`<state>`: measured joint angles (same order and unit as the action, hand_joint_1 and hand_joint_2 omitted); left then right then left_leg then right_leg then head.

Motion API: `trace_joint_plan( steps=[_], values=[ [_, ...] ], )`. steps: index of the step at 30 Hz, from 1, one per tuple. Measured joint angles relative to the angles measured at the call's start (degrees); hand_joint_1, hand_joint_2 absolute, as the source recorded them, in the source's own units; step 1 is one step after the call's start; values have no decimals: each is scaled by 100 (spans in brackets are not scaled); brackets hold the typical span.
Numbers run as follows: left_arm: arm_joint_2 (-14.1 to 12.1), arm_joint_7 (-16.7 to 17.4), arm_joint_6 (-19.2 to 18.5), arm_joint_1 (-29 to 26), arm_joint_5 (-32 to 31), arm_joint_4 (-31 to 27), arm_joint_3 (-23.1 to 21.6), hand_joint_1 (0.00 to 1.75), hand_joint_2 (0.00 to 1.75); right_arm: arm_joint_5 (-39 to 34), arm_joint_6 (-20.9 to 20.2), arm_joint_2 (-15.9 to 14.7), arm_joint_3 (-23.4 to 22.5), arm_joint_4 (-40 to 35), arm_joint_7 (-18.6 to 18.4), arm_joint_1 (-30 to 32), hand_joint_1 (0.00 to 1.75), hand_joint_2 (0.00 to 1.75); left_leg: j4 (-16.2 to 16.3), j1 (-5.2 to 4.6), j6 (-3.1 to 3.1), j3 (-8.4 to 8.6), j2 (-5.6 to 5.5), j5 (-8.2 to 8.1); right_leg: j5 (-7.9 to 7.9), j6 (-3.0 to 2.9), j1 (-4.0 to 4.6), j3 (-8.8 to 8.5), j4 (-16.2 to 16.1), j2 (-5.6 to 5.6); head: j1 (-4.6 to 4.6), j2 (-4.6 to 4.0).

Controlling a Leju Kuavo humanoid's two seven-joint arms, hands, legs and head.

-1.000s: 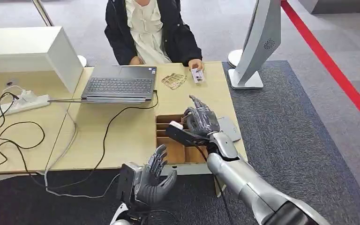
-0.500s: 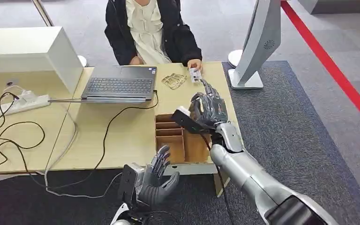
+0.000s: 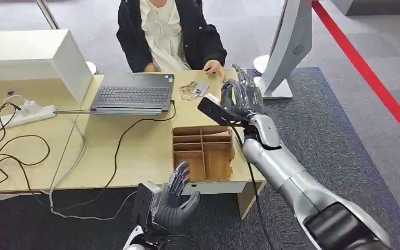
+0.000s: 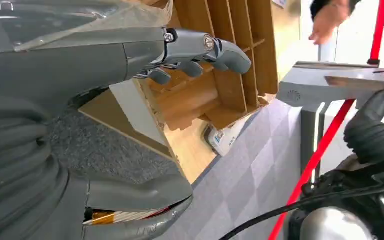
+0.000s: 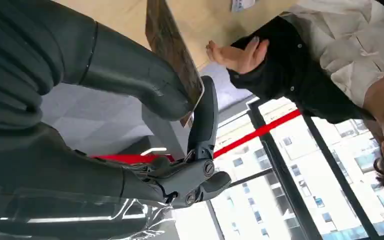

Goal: Pass the card to the sensor for recognition and then transmit it.

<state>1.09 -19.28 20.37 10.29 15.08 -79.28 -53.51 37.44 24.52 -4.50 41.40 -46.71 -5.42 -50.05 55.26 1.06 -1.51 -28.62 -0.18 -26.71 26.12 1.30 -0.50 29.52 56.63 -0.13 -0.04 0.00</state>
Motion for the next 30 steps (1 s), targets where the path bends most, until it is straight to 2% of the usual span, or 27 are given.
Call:
trace_joint_plan(
  steps=[12,13,26,28,30],
  values=[
    [35,-50,-144,27,31,77,-2,0,175,-81,-168,90,33,988,18,-871,175,175,0,0,0,-3,-1,1,-3,2,0,1,0,0,2,0],
    [42,-57,-160,31,35,90,-2,0,0,-74,-173,96,42,1043,9,-914,175,175,0,0,0,-2,-1,1,-3,2,0,1,0,0,2,0],
    [120,-114,-254,94,33,269,-7,0,0,-234,-247,269,57,1773,-39,-1369,175,175,0,0,0,-2,-1,1,-3,2,0,3,0,0,-2,0],
    [120,-103,-249,95,33,271,-7,0,0,-236,-225,289,57,1830,-39,-1369,0,175,0,0,0,-3,0,1,-4,3,0,2,0,0,0,0],
    [120,-81,-243,95,33,271,-7,0,0,-201,-214,315,59,1886,-41,-1368,0,175,0,0,0,-2,0,1,-4,3,0,3,0,0,0,0]
  ],
)
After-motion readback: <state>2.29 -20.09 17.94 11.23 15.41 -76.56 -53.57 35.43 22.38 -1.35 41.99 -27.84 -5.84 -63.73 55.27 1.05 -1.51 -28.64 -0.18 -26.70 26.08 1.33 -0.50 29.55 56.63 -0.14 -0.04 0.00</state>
